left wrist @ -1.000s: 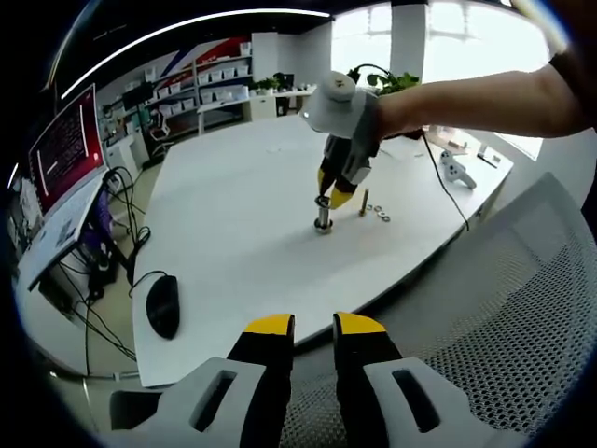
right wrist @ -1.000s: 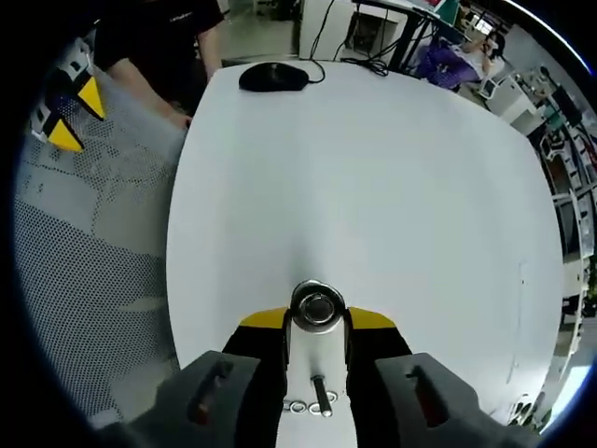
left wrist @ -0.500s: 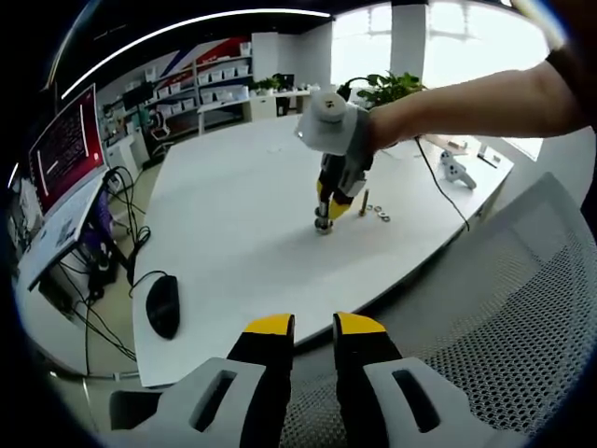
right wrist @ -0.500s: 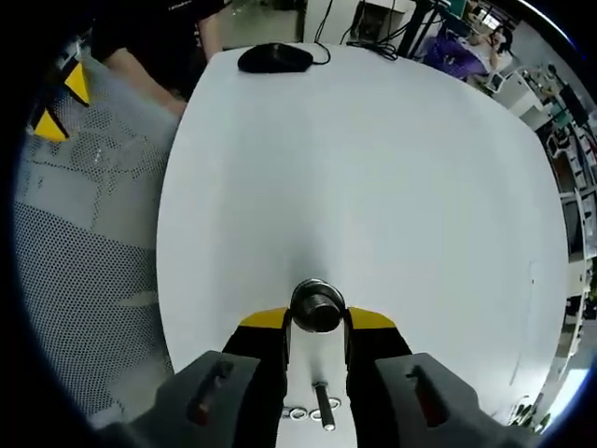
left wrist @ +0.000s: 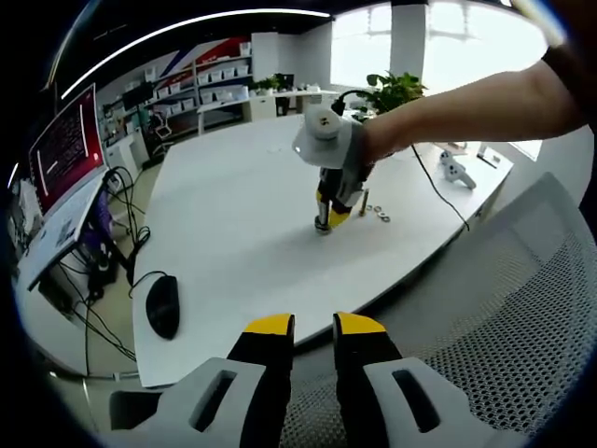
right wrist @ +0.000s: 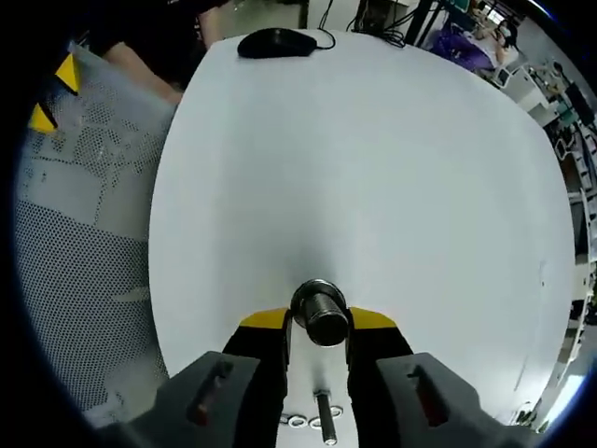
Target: Place the washer onto the threaded stud by aligning its center hole with the stud, sliding it down to the base, and recovering from edge contact or off-axis alignment until the washer reaches the visible bottom stop.
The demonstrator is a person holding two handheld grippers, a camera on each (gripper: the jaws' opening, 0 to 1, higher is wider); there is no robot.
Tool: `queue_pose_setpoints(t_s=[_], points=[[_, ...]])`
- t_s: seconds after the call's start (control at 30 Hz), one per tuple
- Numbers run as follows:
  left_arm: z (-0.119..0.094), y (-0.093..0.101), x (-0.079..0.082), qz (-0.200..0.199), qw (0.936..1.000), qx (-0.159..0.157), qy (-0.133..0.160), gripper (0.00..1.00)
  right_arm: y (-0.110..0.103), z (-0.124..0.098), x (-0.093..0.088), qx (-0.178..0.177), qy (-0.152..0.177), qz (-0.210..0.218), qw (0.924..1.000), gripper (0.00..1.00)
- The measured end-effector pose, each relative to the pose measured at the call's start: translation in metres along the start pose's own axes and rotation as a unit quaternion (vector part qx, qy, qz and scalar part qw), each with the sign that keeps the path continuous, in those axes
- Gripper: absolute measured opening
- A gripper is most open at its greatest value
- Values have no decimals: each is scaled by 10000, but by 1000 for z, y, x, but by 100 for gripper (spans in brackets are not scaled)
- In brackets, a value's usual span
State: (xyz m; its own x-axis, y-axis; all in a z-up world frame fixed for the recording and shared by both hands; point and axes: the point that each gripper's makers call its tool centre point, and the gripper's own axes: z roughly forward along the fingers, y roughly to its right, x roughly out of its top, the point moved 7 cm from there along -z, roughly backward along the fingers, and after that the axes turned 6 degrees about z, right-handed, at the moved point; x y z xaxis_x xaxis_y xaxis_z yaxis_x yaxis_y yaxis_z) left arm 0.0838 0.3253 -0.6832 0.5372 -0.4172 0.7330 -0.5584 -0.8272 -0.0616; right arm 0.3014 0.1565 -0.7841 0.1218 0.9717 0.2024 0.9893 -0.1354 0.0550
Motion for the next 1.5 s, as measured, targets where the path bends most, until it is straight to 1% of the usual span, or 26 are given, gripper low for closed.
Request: queue_pose_setpoints(t_s=[0.07, 0.1, 0.23, 0.3, 0.43, 0.47, 0.53, 0.63, 0.73, 0.77, 0.87, 0.9, 0.97, 1.03, 1.1, 1.17, 1.2, 1.23, 1.27, 1.37, 1.43, 1.5], points=[[0, 0, 0, 1, 10000, -1, 1, 14, -2, -5, 2, -16, 115, 99, 9999, 32], [0, 0, 0, 2, 10000, -2, 1, 14, -2, -7, 2, -26, 165, 160, 9997, 33], [0, 0, 0, 12, 10000, -11, 6, 14, -6, -23, 1, -127, 283, 227, 9993, 35], [0, 0, 0, 16, 10000, -14, 9, 14, -6, -34, 1, -159, 407, 255, 9987, 35], [0, 0, 0, 27, 10000, -19, 18, 14, -9, -62, -4, -254, 804, 489, 9952, 35], [0, 0, 0, 33, 10000, -21, 27, 14, -12, -72, -6, -286, 974, 655, 9927, 35], [0, 0, 1, 46, 10000, -26, 43, 14, -17, -87, -12, -282, 1246, 829, 9883, 35], [0, 0, 1, 57, 10000, -31, 55, 14, -27, -105, -23, -336, 1488, 1030, 9829, 35], [0, 1, 1, 73, 9999, -40, 65, 14, -38, -123, -36, -457, 1755, 1312, 9746, 35], [0, 1, 1, 77, 9999, -43, 67, 14, -43, -130, -41, -490, 1876, 1439, 9704, 35], [0, 1, 1, 87, 9999, -47, 75, 13, -56, -144, -53, -573, 2090, 1671, 9618, 35], [0, 1, 1, 89, 9999, -50, 70, 13, -61, -150, -57, -662, 2244, 1768, 9560, 35], [0, 1, 1, 88, 9999, -54, 66, 13, -66, -158, -63, -762, 2407, 1896, 9488, 34], [0, 1, 0, 81, 9999, -57, 49, 13, -75, -170, -72, -860, 2681, 2277, 9321, 34], [0, 1, 0, 77, 9999, -54, 45, 13, -81, -177, -80, -928, 2802, 2433, 9240, 34], [0, 1, 0, 76, 9999, -57, 34, 13, -88, -186, -89, -1097, 2926, 2632, 9127, 34], [0, 1, 0, 79, 9999, -59, 34, 13, -90, -190, -97, -1171, 2977, 2774, 9059, 34], [0, 1, 0, 89, 9999, -63, 43, 13, -93, -193, -101, -1212, 3024, 2875, 9007, 34], [0, 1, 0, 95, 9999, -64, 50, 12, -96, -196, -108, -1286, 3090, 3031, 8922, 34], [0, 1, 0, 123, 9999, -73, 64, 12, -106, -200, -121, -1407, 3135, 3307, 8789, 33], [0, 1, 0, 123, 9999, -78, 56, 12, -115, -202, -128, -1503, 3187, 3505, 8677, 32], [0, 1, 0, 112, 9999, -78, 37, 12, -124, -201, -134, -1622, 3185, 3651, 8596, 32]])
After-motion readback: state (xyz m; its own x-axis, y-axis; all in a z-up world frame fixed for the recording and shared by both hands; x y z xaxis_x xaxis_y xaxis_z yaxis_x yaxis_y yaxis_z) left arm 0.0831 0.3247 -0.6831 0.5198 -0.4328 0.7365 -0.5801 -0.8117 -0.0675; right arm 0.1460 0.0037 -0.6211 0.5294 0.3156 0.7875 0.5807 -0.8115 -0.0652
